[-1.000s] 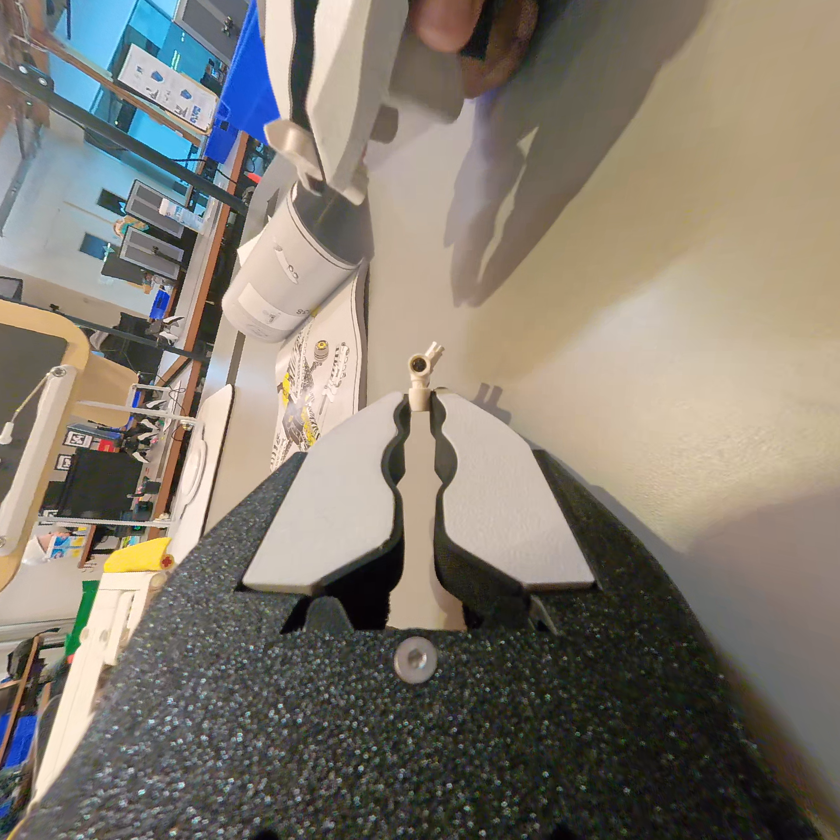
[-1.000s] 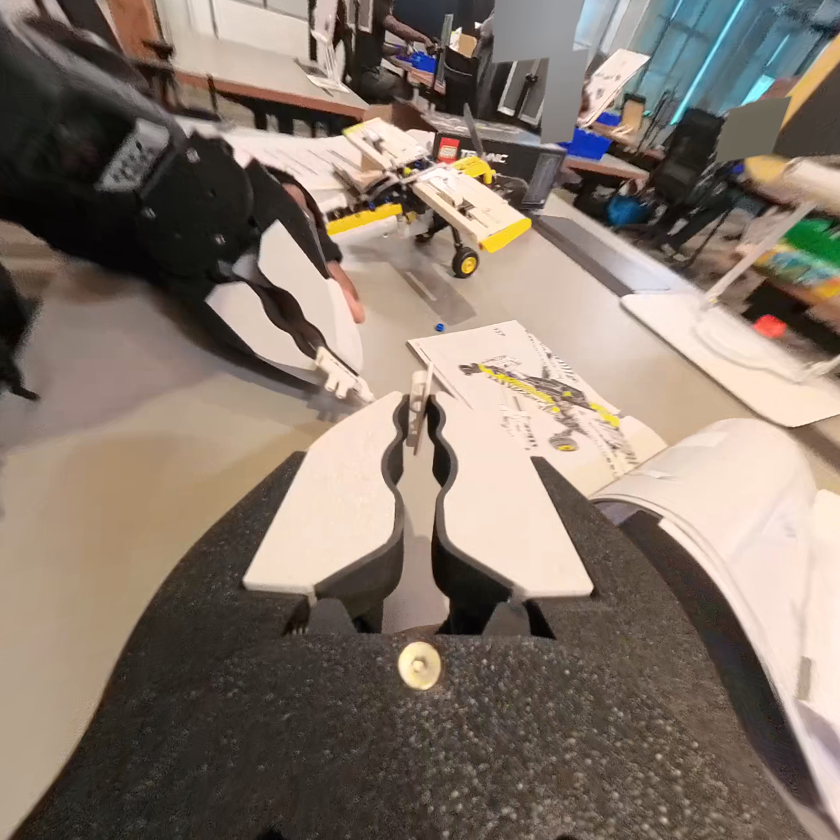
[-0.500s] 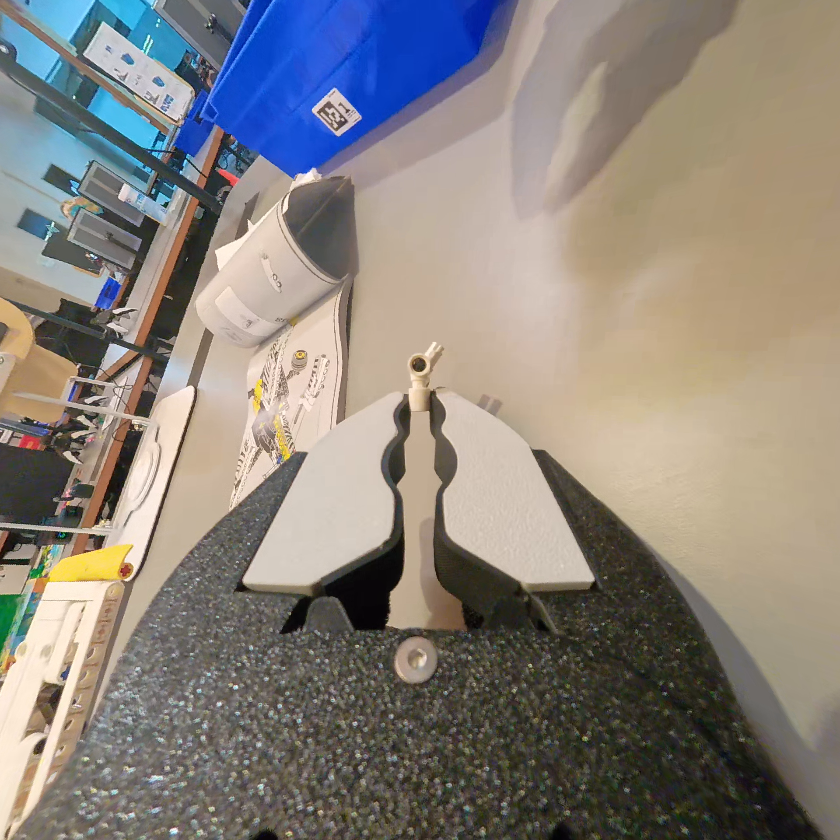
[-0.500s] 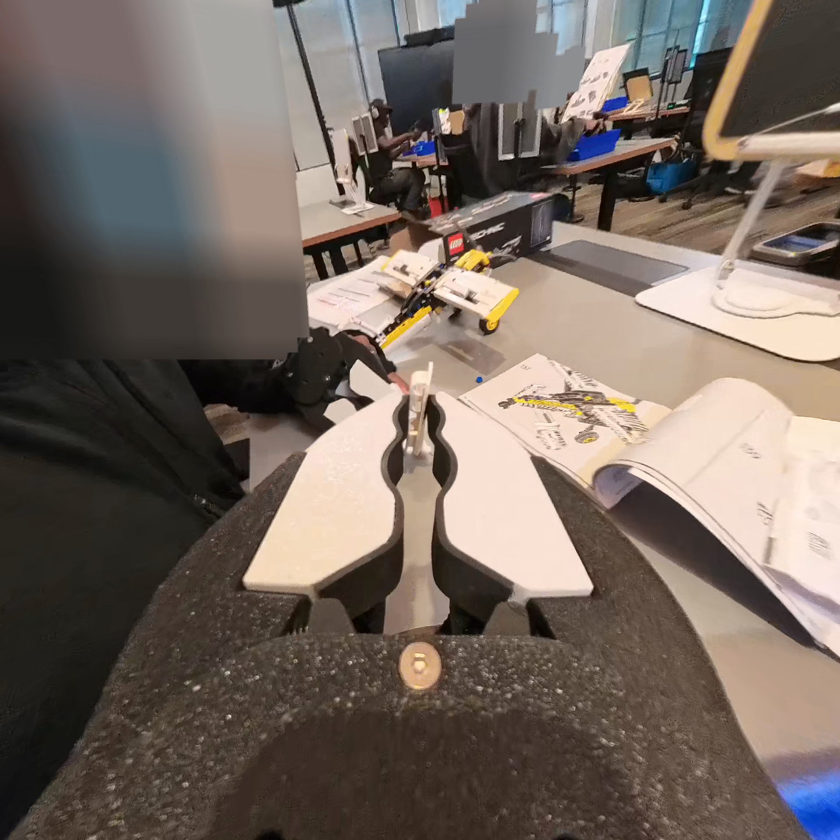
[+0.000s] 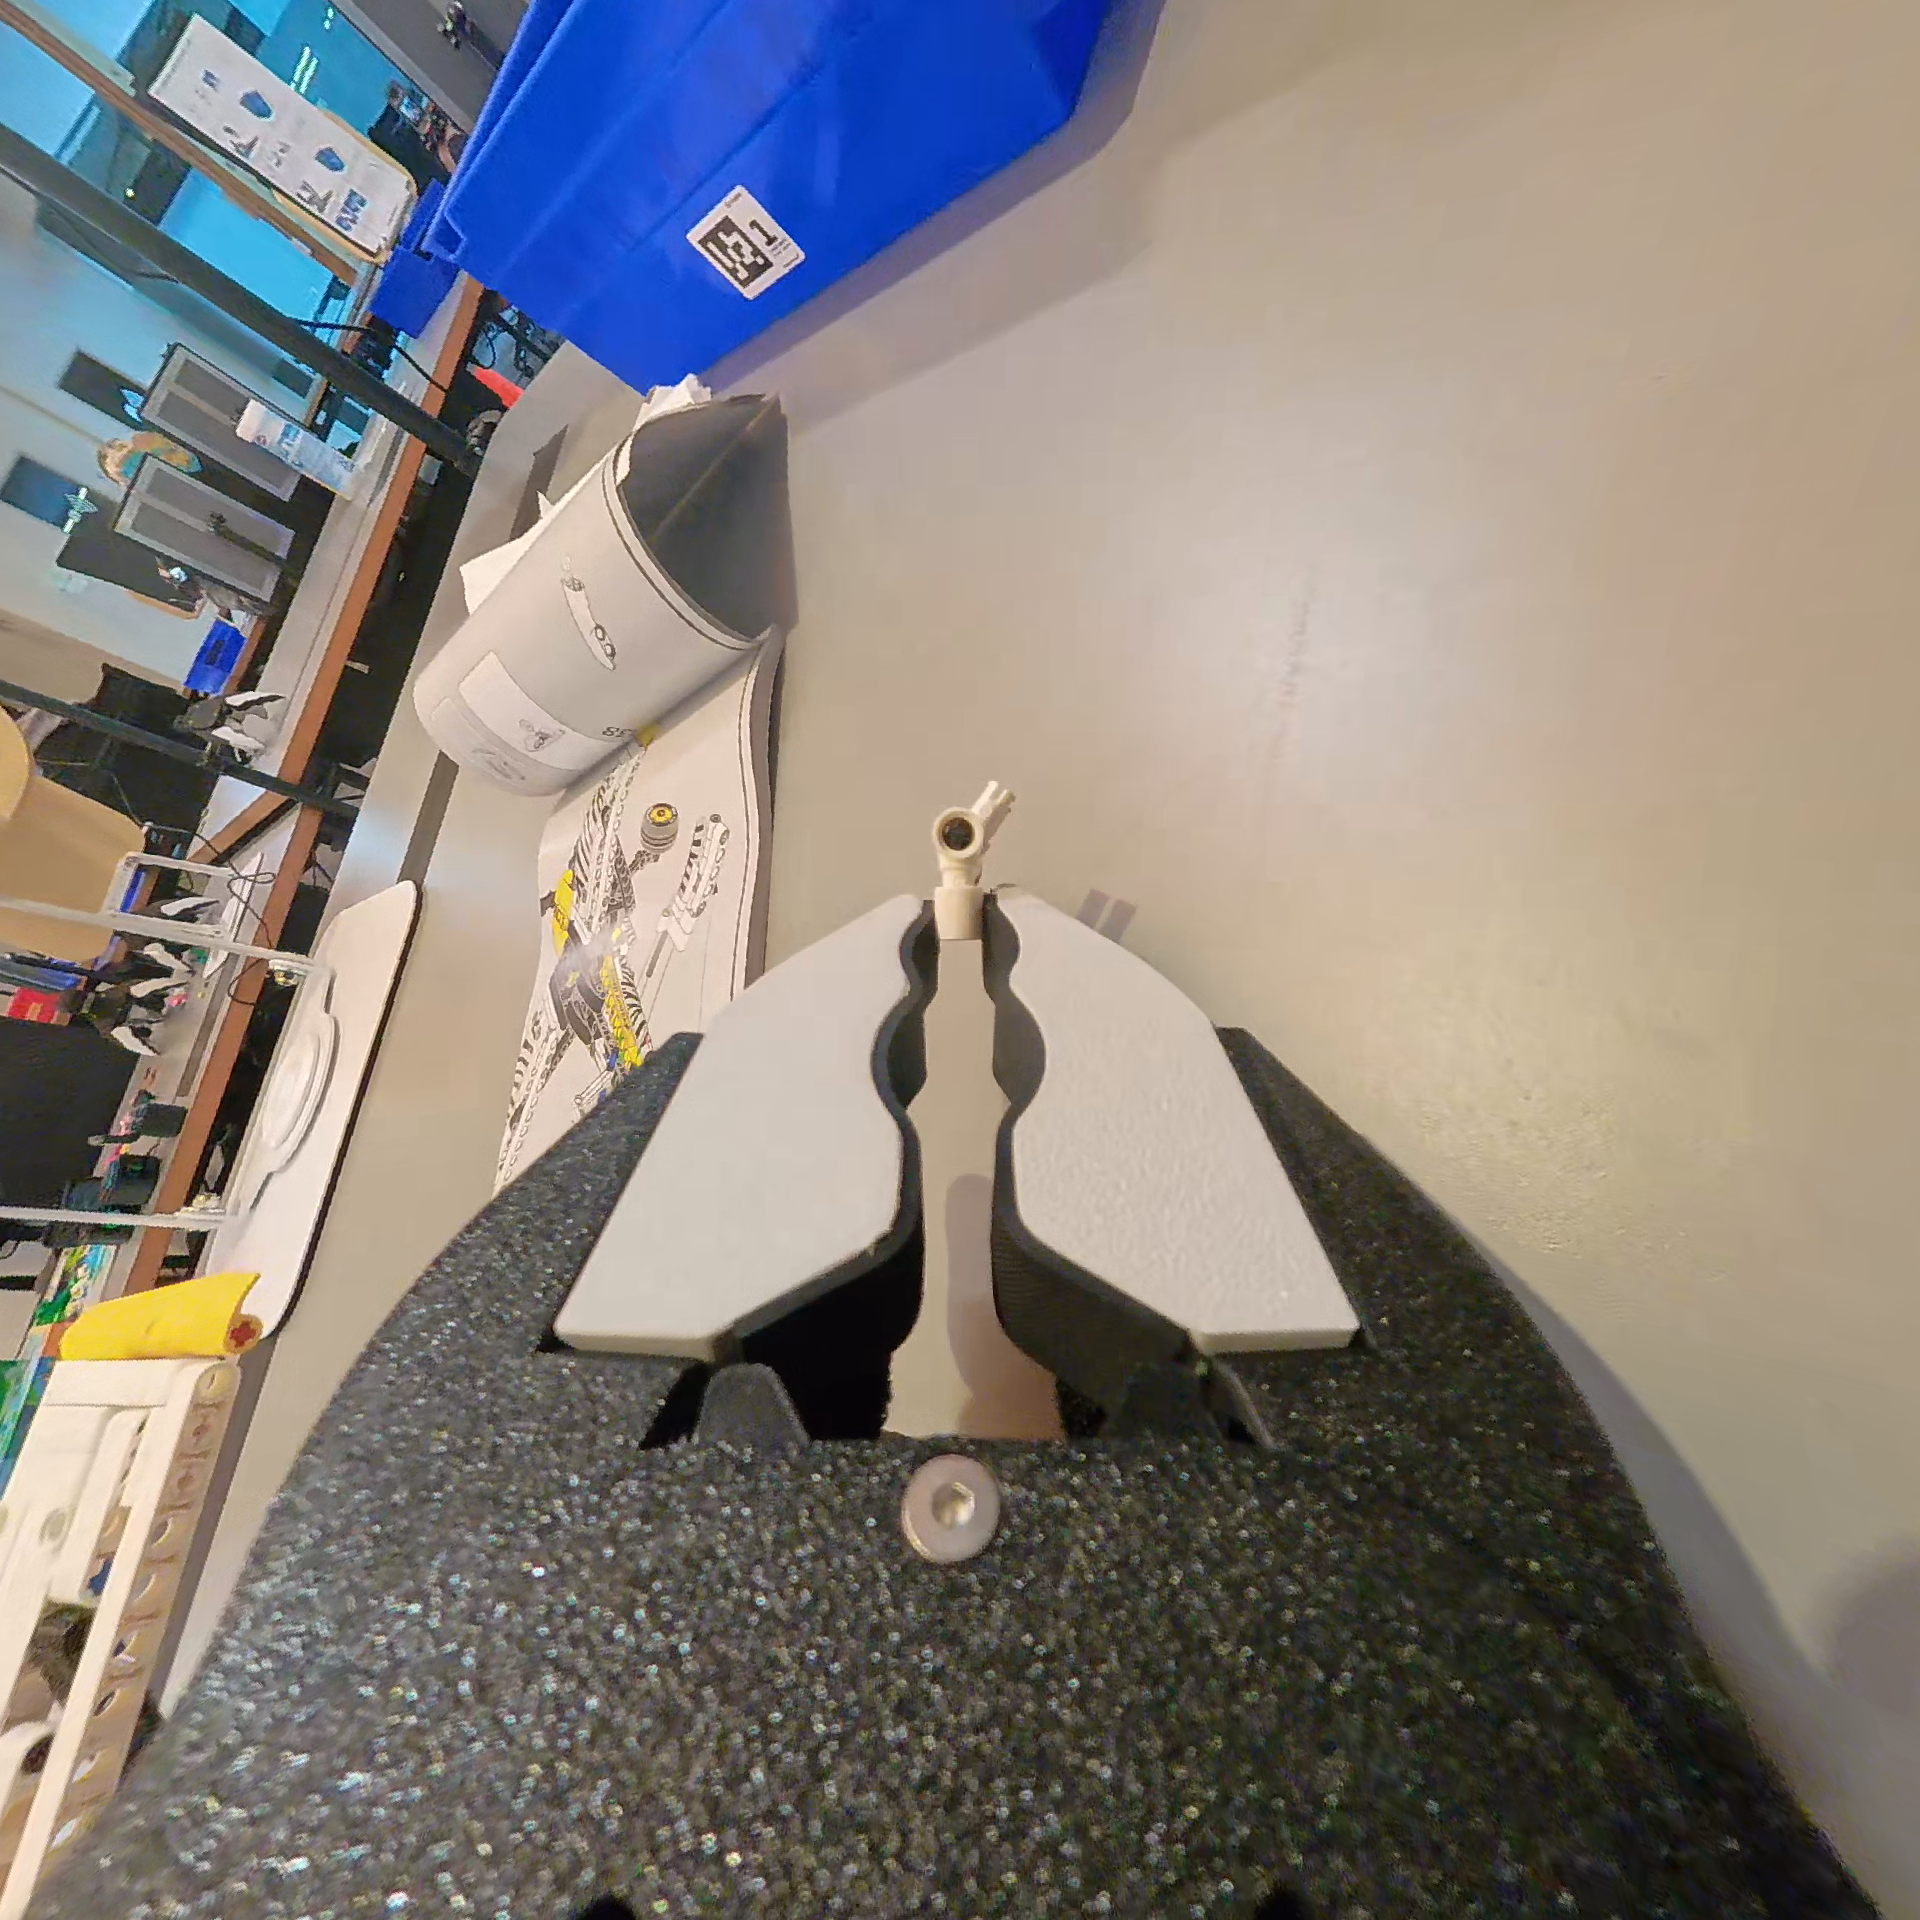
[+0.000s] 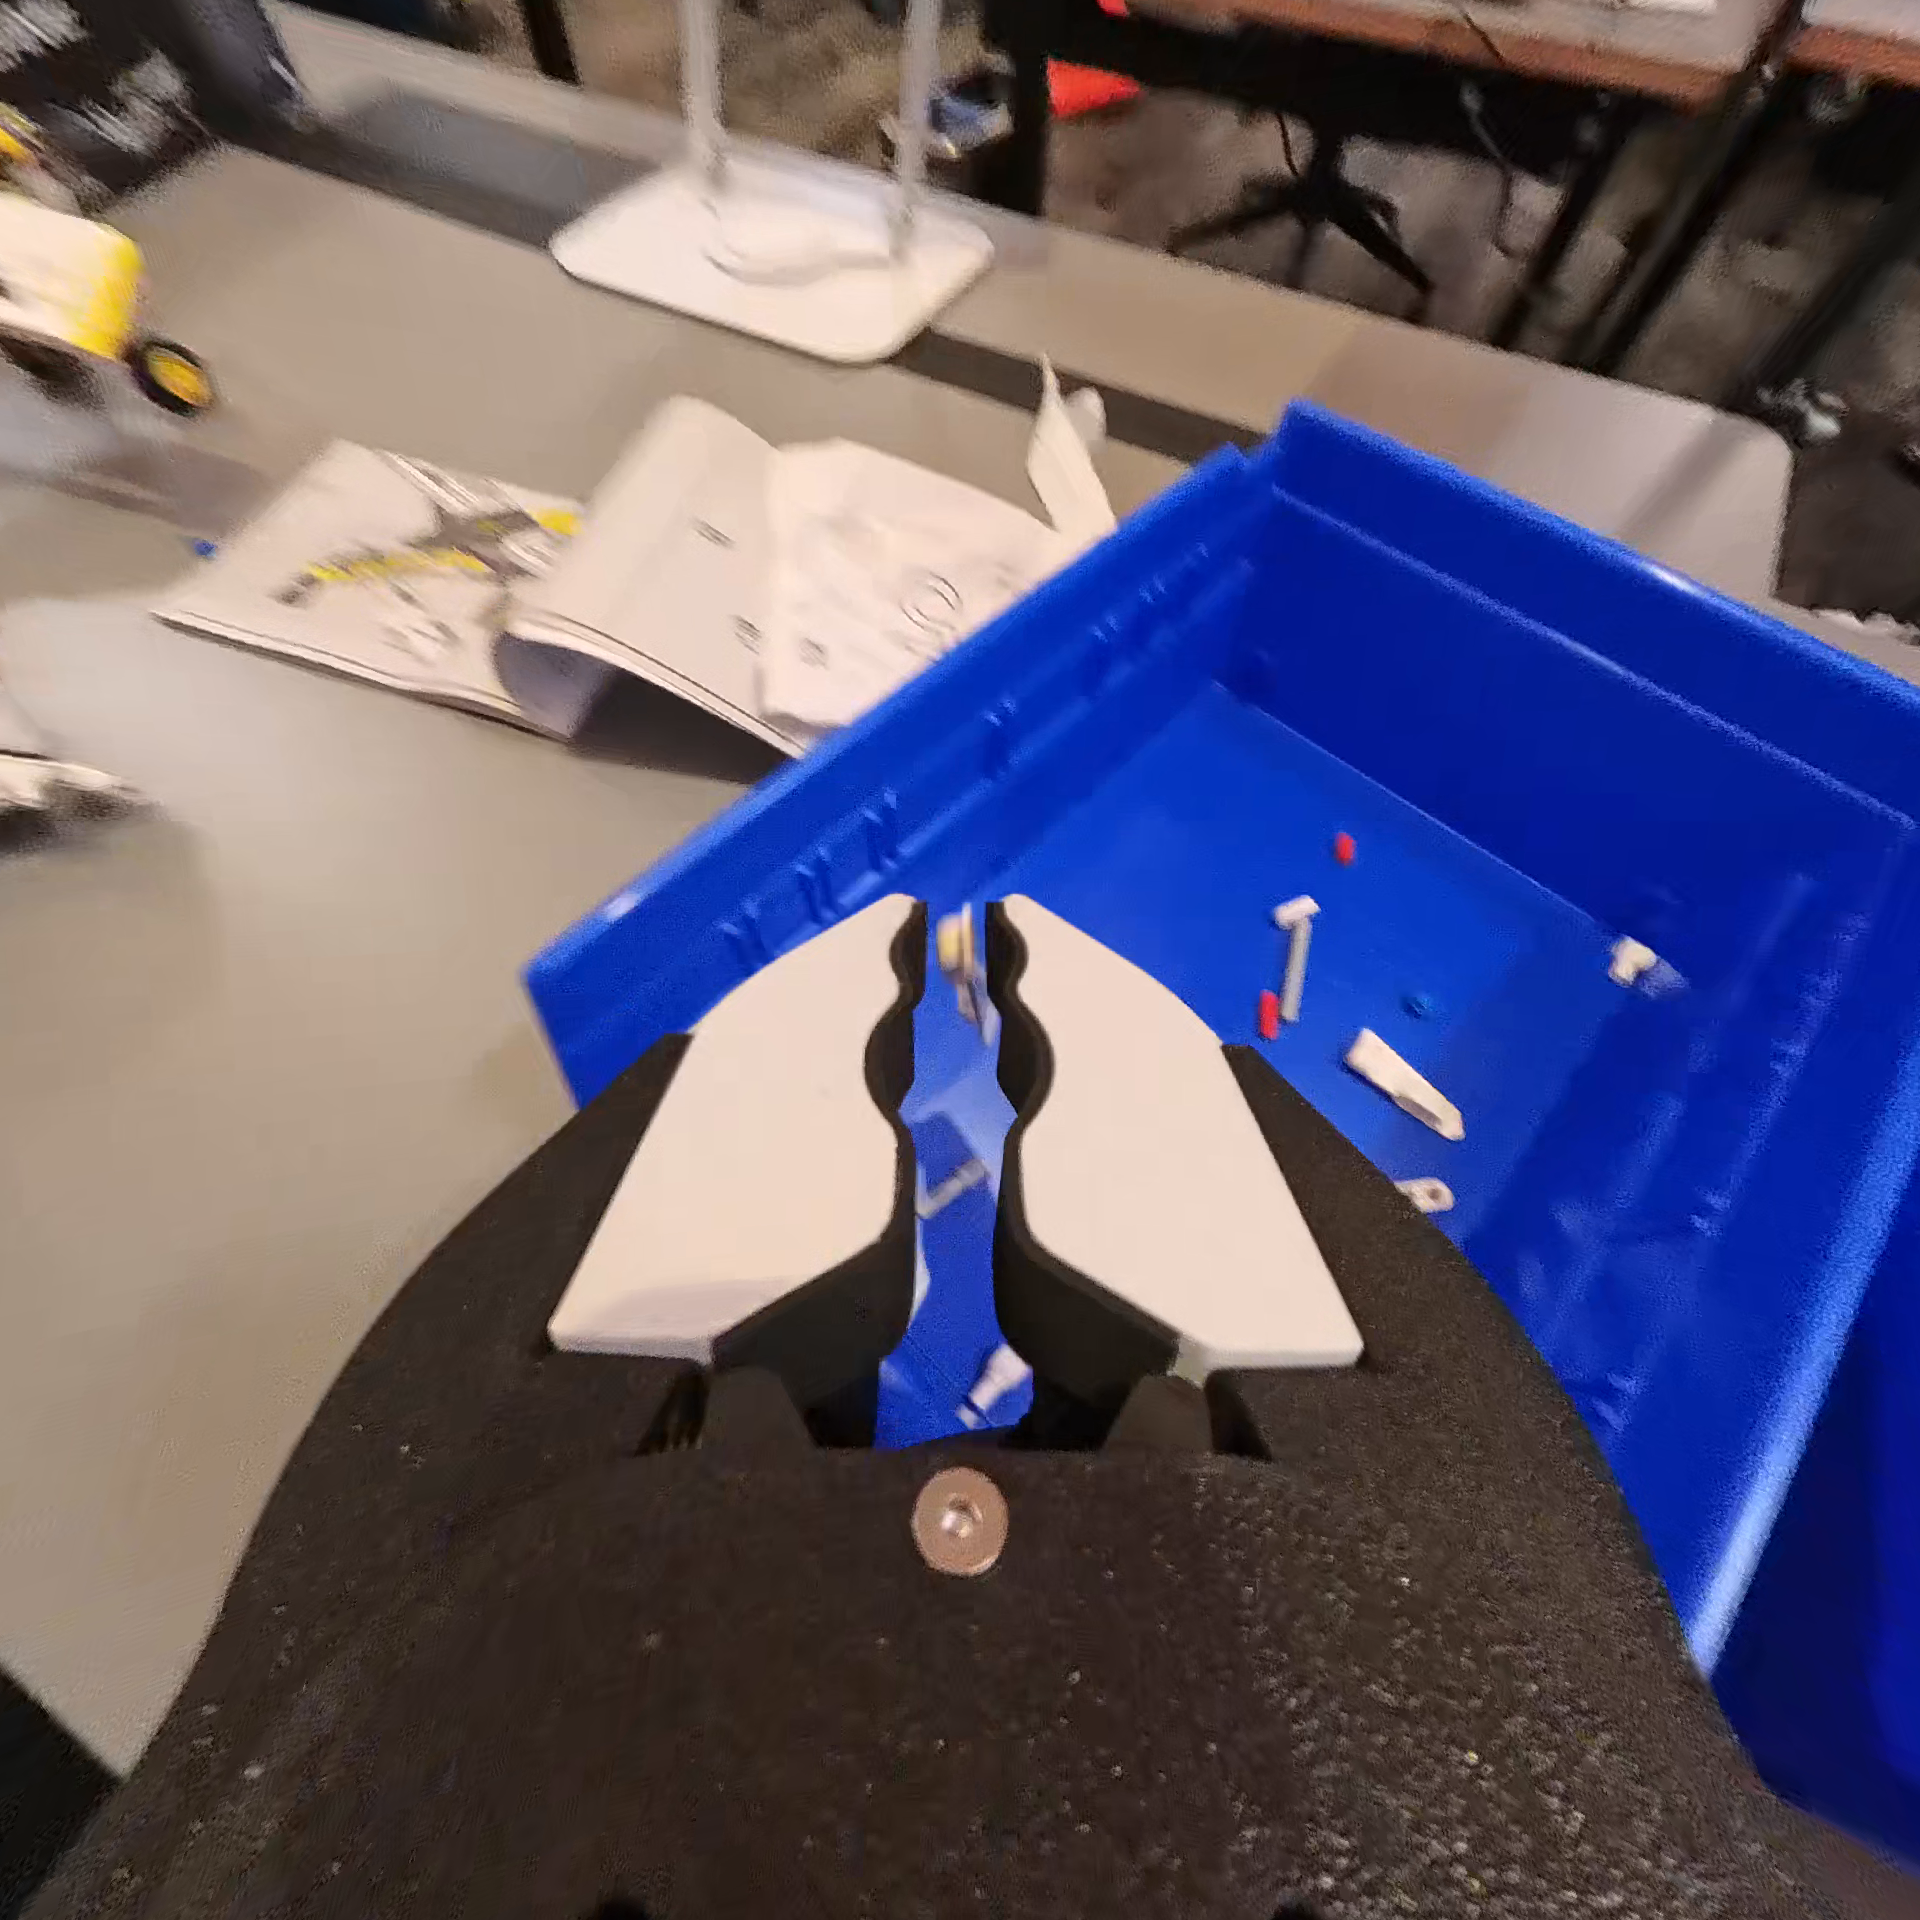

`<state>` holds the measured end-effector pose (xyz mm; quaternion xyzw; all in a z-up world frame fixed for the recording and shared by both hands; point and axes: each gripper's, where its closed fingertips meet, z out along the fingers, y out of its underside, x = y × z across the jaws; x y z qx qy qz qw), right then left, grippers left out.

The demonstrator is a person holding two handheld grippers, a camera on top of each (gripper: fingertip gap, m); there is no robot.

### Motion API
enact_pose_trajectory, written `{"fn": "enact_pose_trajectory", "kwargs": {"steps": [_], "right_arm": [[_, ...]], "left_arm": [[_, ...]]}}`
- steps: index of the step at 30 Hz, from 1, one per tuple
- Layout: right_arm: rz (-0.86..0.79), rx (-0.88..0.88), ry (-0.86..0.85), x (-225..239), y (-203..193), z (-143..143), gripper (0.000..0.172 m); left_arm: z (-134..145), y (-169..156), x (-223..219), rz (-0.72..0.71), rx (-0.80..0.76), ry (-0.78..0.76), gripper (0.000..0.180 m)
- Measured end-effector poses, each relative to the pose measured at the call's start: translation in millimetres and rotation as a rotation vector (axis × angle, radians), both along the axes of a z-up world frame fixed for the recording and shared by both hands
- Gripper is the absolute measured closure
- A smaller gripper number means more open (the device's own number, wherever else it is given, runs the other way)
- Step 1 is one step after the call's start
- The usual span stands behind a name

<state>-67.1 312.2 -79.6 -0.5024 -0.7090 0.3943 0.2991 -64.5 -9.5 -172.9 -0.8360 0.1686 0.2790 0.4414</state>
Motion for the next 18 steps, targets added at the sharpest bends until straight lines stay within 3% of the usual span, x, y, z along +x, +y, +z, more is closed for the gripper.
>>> {"fn": "enact_pose_trajectory", "kwargs": {"steps": [4,8,13,18], "right_arm": [[-0.036,0.101,-0.041,-2.5,10.4,-13.3,0.155],[0.022,0.221,-0.015,1.1,-10.9,2.4,0.154],[0.225,0.535,0.000,12.2,-74.2,13.7,0.155],[0.508,0.599,0.026,21.5,-164.3,-9.1,0.157]], "left_arm": [[-0.3,0.6,-0.9,0.004,-0.001,-0.007,0.172],[0.8,0.5,-2.0,0.006,0.008,-0.033,0.172],[4.0,-0.6,-3.2,0.007,0.031,-0.069,0.172],[5.6,-1.7,-3.6,0.007,0.042,-0.073,0.172]]}}
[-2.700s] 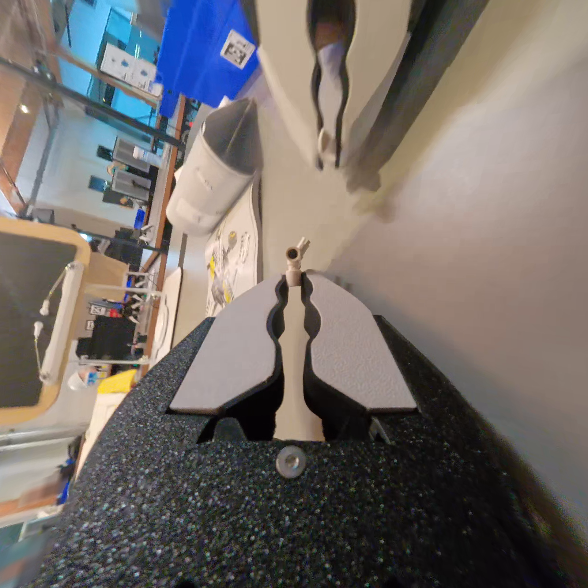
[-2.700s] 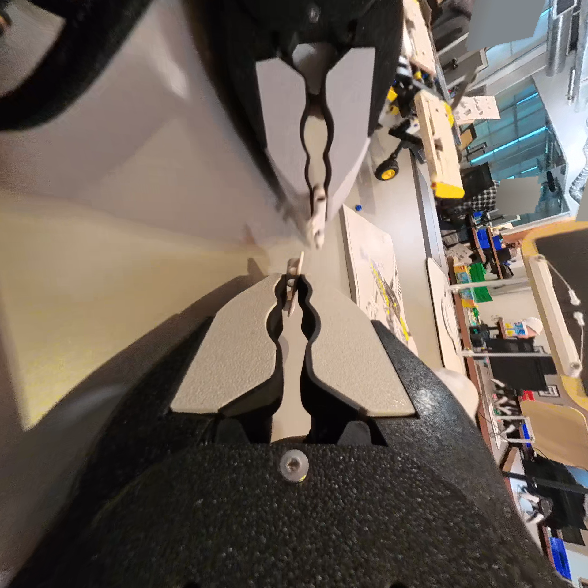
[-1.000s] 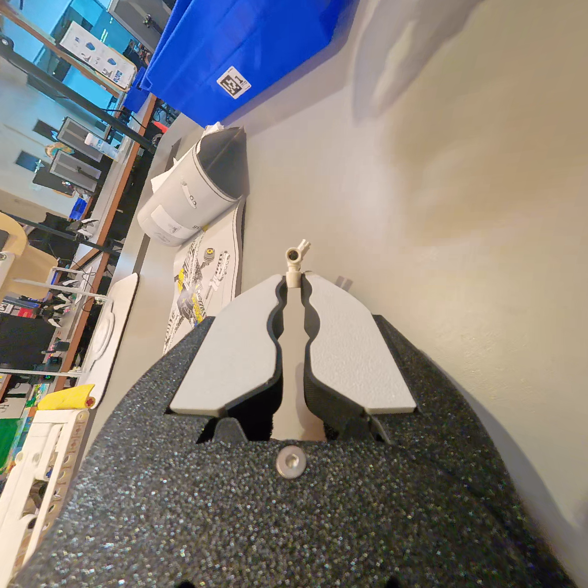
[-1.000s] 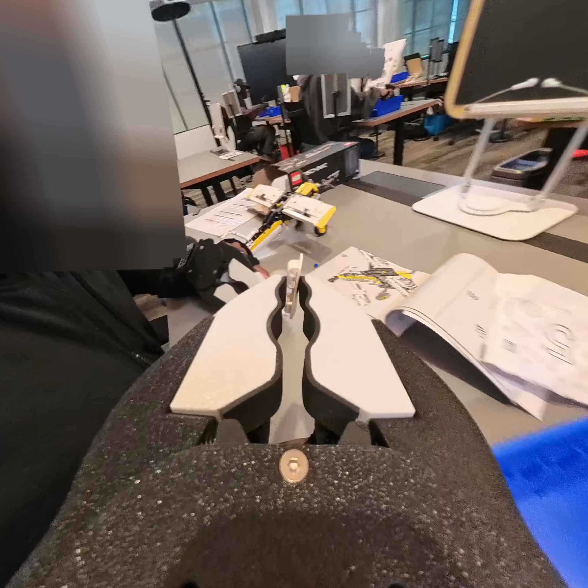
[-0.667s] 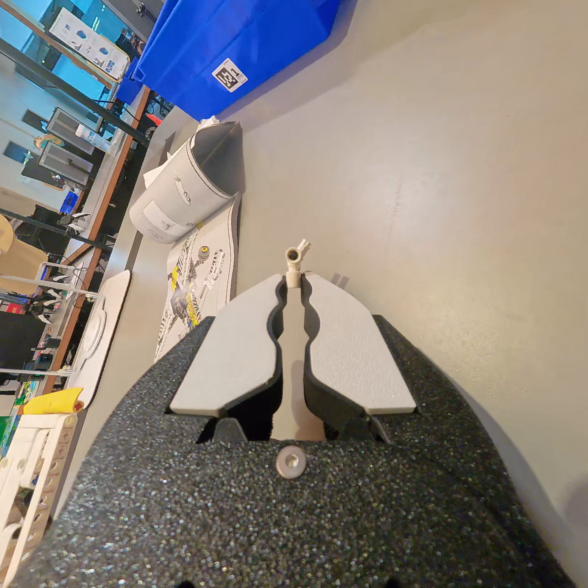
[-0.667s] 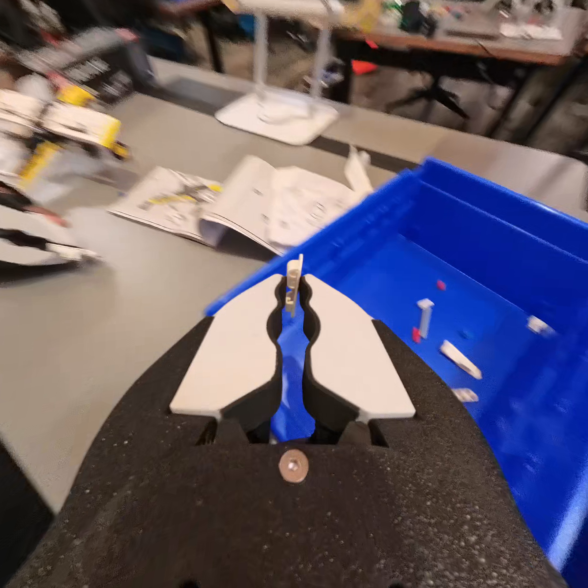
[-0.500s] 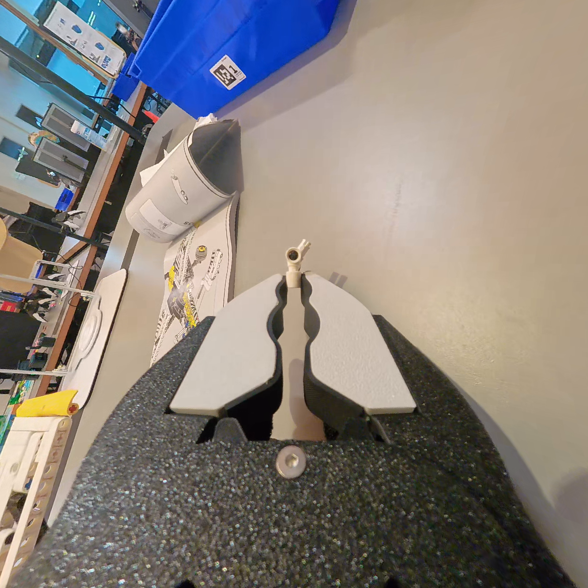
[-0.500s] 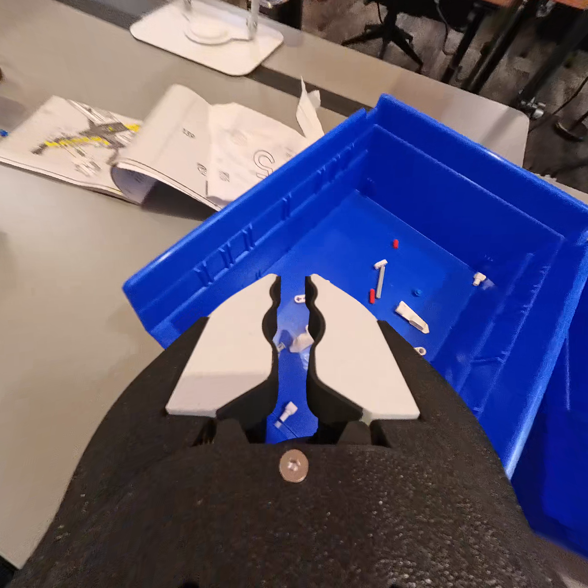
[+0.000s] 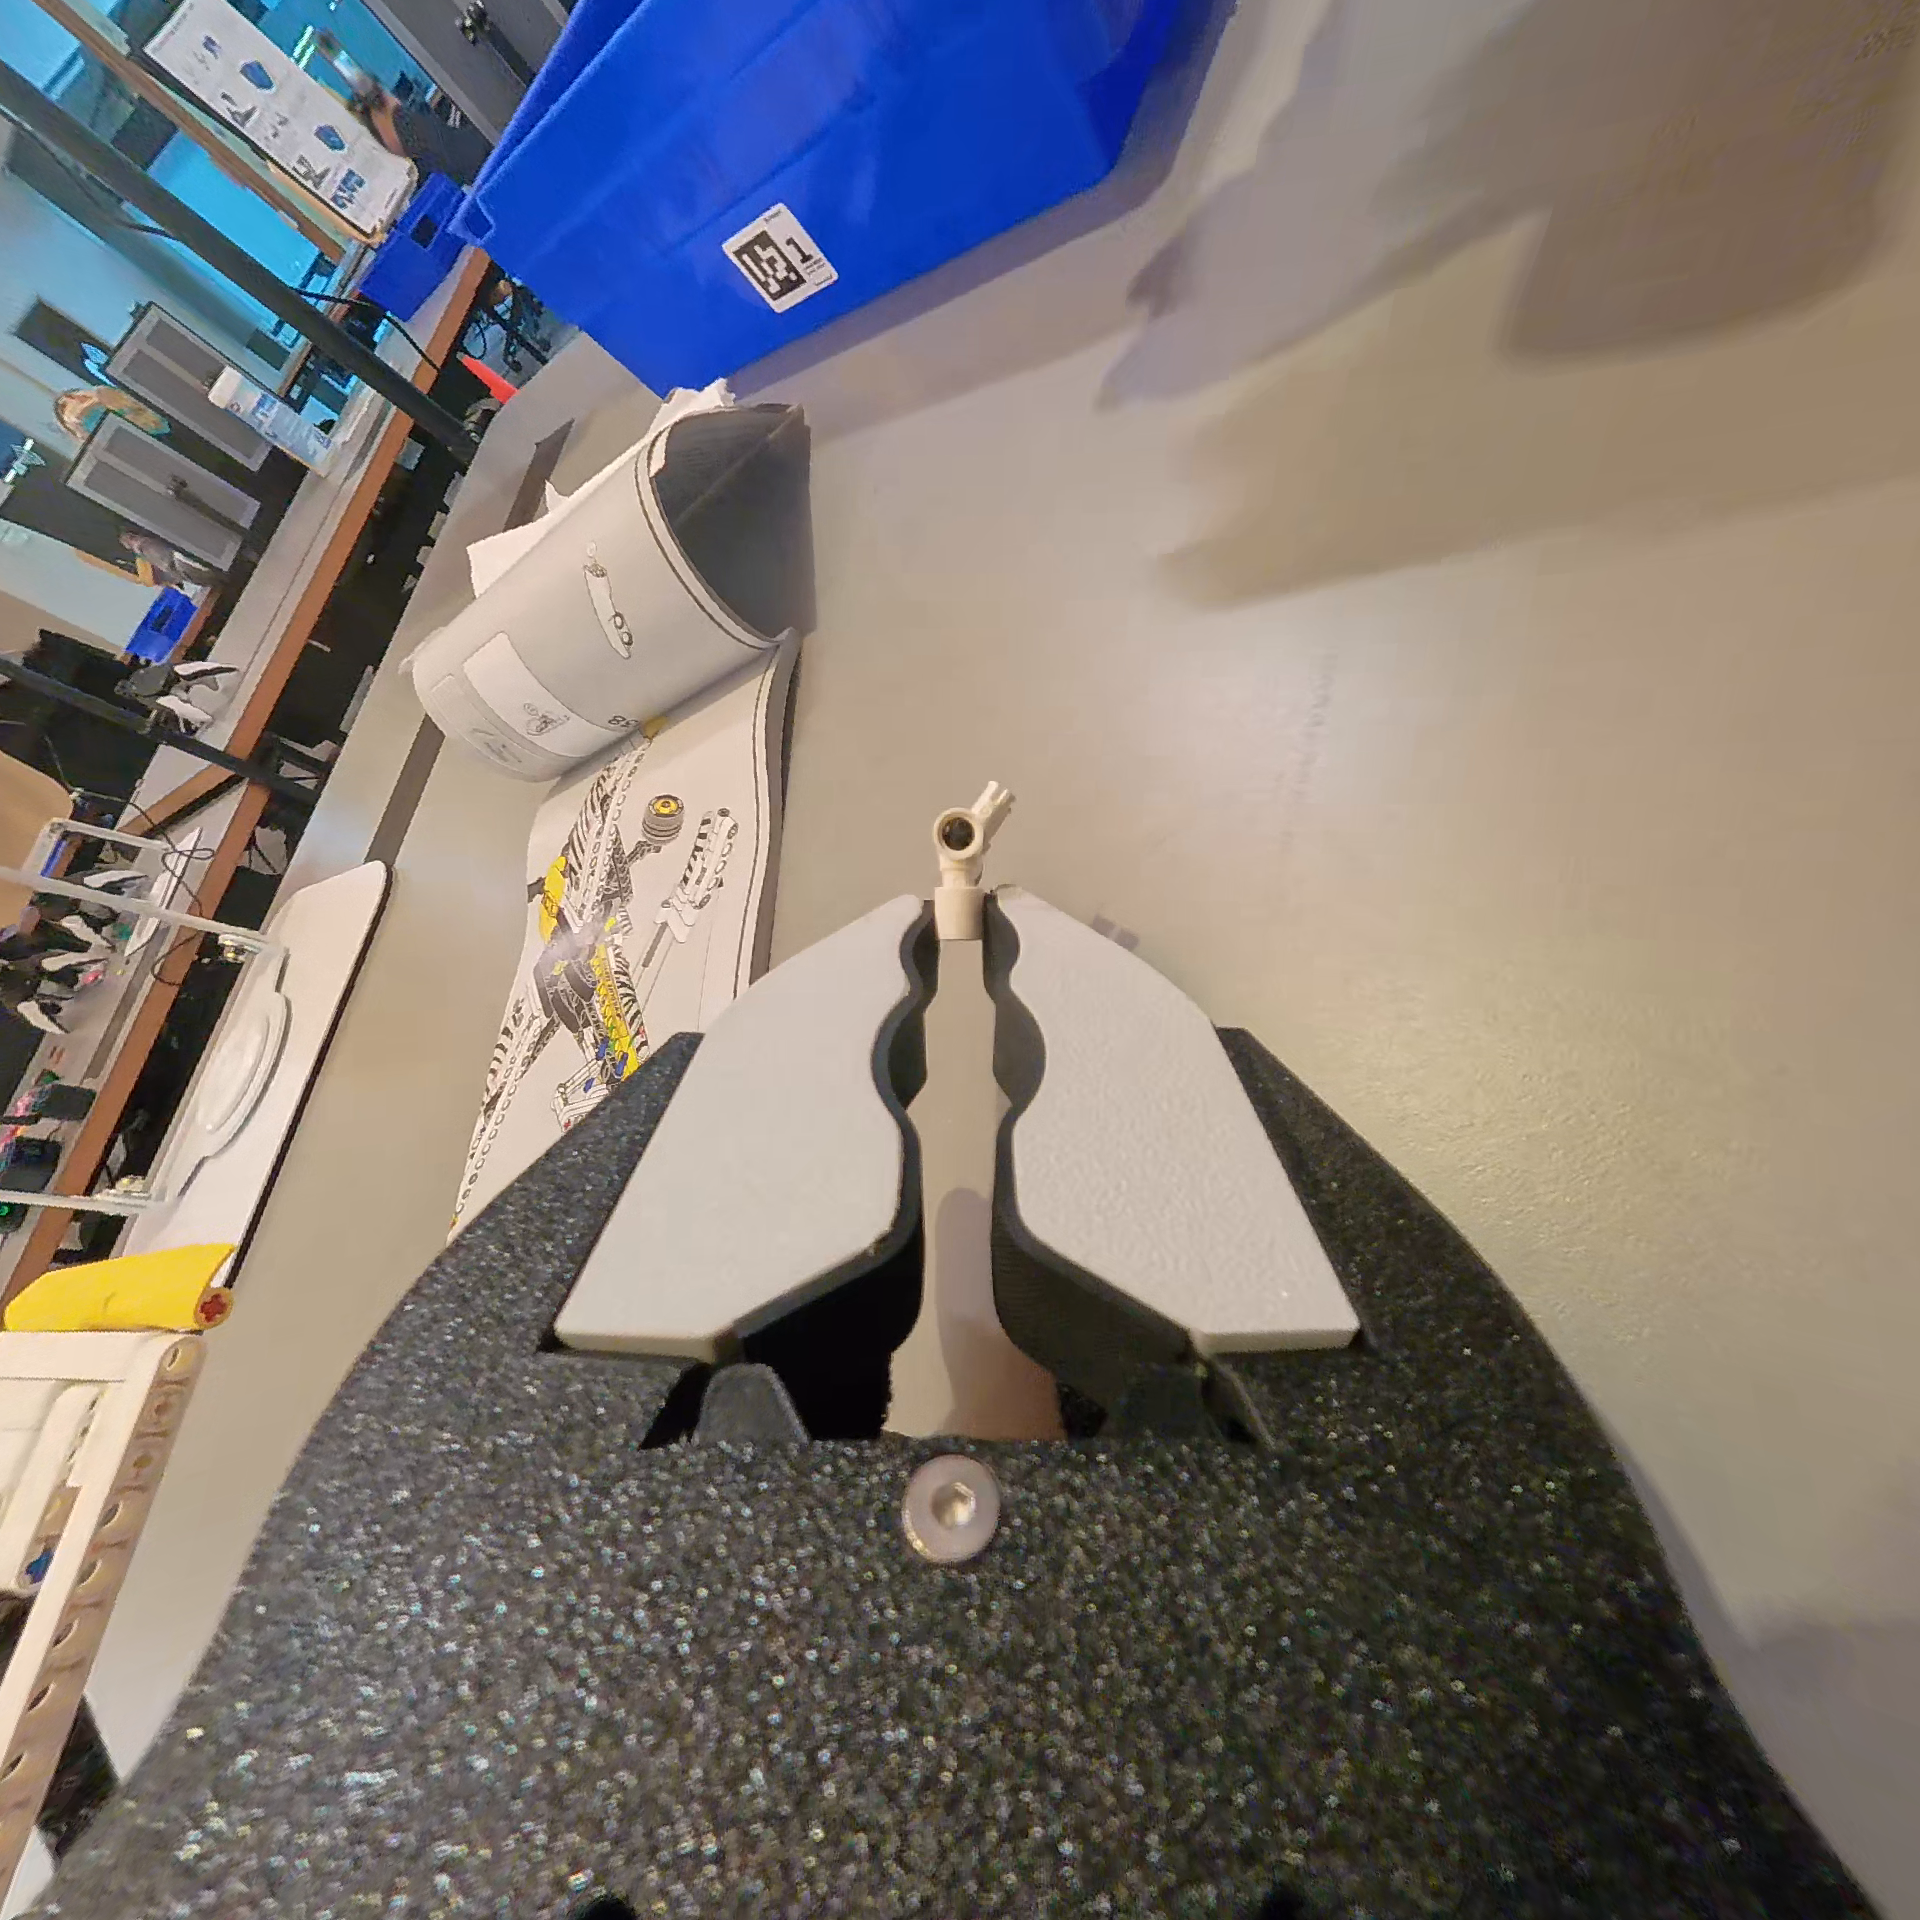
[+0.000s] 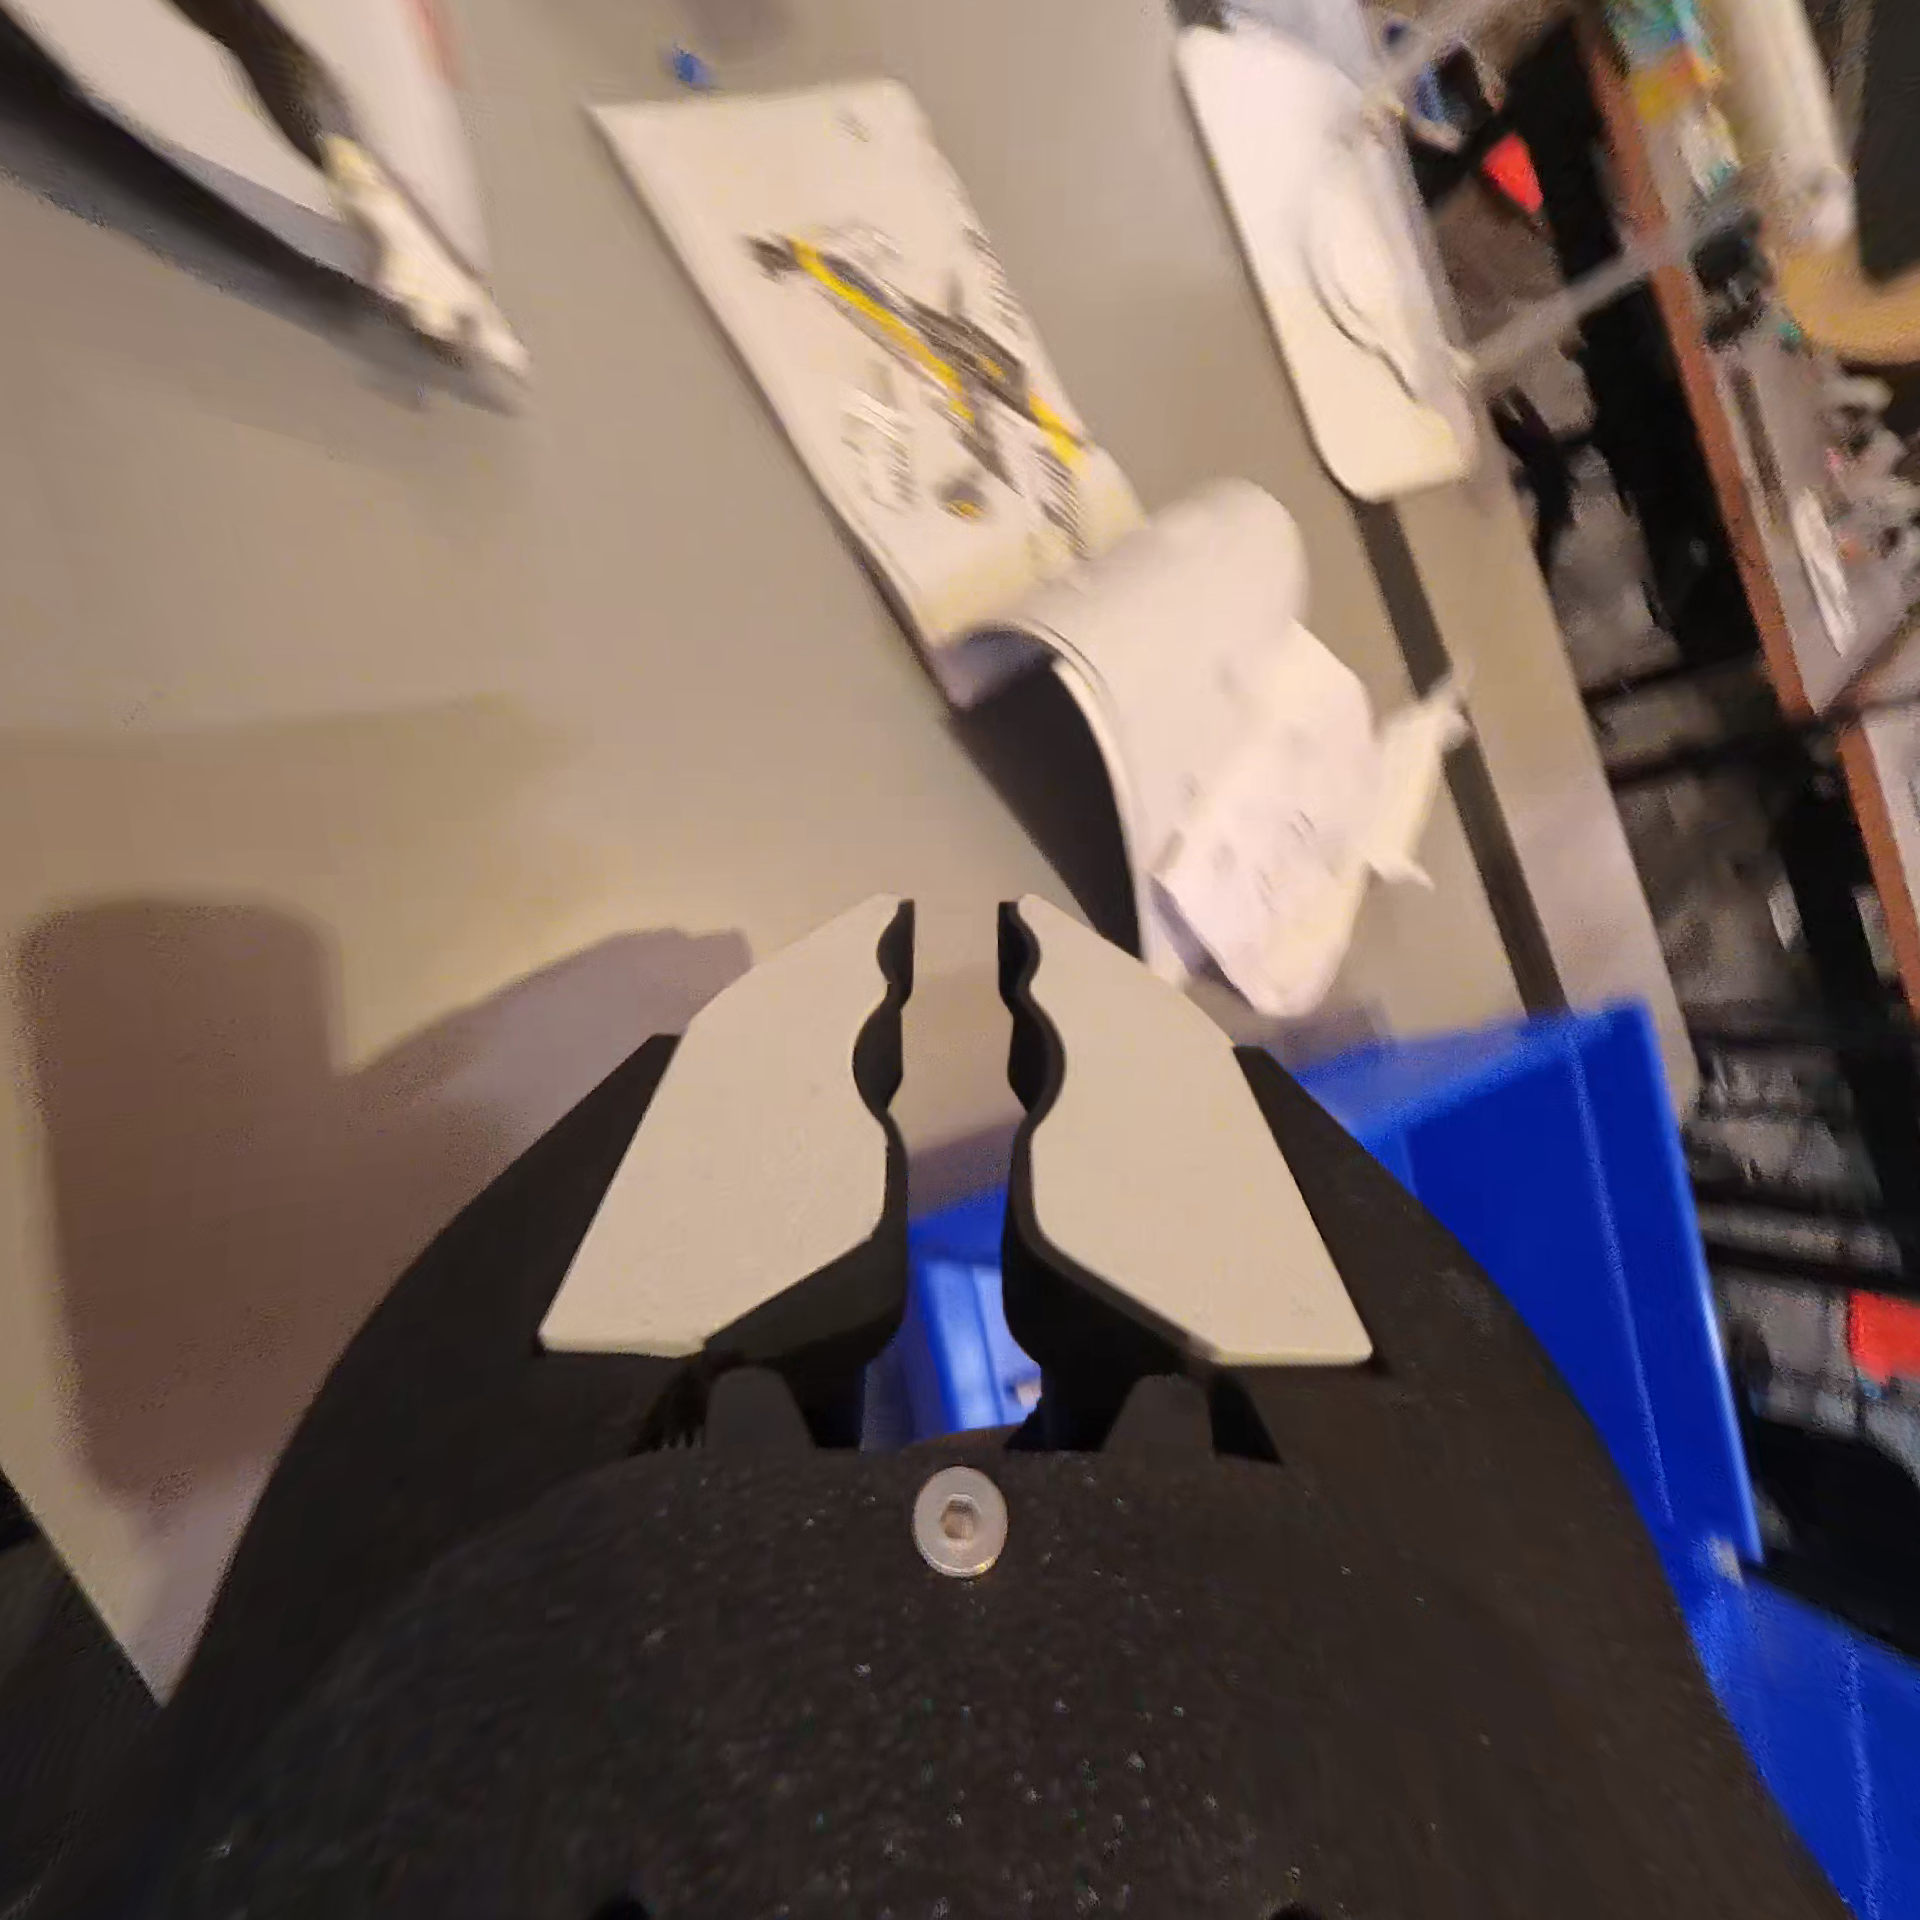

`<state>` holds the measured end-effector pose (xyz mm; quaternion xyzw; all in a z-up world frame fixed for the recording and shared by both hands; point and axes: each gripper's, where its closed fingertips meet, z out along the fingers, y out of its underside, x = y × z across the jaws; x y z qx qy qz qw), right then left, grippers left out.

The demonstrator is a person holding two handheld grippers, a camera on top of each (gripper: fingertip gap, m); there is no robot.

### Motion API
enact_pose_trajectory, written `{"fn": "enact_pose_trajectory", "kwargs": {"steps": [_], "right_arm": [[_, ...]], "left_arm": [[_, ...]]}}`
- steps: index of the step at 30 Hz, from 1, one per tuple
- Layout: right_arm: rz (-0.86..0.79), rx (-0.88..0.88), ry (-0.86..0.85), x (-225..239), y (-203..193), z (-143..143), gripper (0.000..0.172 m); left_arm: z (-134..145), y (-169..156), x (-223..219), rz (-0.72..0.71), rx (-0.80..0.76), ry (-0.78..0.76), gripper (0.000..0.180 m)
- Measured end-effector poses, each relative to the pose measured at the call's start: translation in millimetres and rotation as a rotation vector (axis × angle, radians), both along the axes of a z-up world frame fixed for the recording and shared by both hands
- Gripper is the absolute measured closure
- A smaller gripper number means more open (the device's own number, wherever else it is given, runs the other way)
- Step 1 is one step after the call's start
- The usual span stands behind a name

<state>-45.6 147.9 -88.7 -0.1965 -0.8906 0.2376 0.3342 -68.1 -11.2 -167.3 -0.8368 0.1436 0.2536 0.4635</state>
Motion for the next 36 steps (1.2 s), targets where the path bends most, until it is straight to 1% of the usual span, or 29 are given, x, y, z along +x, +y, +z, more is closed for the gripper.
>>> {"fn": "enact_pose_trajectory", "kwargs": {"steps": [4,6,8,11,16,20,28,31,36], "right_arm": [[0.227,-0.022,-0.008,7.1,-70.1,-34.8,0.156],[0.310,-0.031,0.015,6.9,-99.4,-53.8,0.156],[0.365,-0.028,0.075,2.2,-121.9,-67.7,0.156],[0.419,-0.028,0.169,-5.5,-143.6,-76.2,0.156],[0.454,-0.036,0.281,-16.8,-157.0,-74.8,0.155],[0.480,0.001,0.306,-19.7,-159.7,-83.1,0.153],[0.475,-0.017,0.345,-22.7,-159.5,-82.6,0.154],[0.474,-0.023,0.361,-22.8,-158.8,-81.0,0.154],[0.497,-0.022,0.423,-18.8,-160.8,-74.4,0.154]], "left_arm": [[1.3,-2.1,-2.7,0.010,0.002,0.040,0.172],[1.7,-2.6,-3.0,0.012,0.001,0.055,0.172],[0.9,-2.5,-3.4,0.013,-0.007,0.070,0.172],[0.0,-2.8,-4.1,0.014,-0.017,0.093,0.172],[-2.8,-2.4,-4.4,0.008,-0.036,0.113,0.172],[-4.1,-0.7,-1.7,-0.006,-0.046,0.133,0.172],[-2.5,-1.7,-3.2,-0.005,-0.044,0.177,0.172],[-2.8,-1.6,-3.3,-0.004,-0.055,0.217,0.172],[-2.9,-0.4,-1.4,-0.016,-0.085,0.331,0.172]]}}
